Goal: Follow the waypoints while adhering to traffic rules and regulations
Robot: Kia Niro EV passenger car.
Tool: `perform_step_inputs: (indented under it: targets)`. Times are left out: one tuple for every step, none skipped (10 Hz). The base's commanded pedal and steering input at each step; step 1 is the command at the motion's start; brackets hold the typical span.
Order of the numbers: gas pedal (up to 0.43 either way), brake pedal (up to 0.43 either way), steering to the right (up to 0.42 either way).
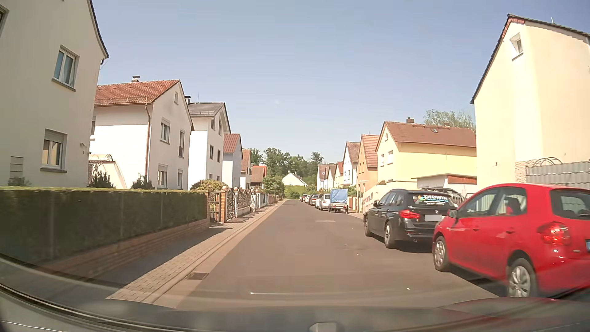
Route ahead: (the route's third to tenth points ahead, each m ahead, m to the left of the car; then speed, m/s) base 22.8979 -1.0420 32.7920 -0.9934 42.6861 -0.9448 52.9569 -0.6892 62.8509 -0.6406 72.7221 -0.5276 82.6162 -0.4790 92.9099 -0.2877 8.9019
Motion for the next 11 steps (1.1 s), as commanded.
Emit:
perform_step_inputs:
  targets:
    - [0.177,0.000,-0.004]
    - [0.157,0.000,-0.006]
    - [0.157,0.000,-0.006]
    - [0.157,0.000,-0.006]
    - [0.157,0.000,-0.006]
    - [0.157,0.000,-0.006]
    - [0.157,0.000,-0.006]
    - [0.157,0.000,-0.006]
    - [0.150,0.000,-0.004]
    - [0.087,0.000,-0.004]
    - [0.067,0.000,-0.004]
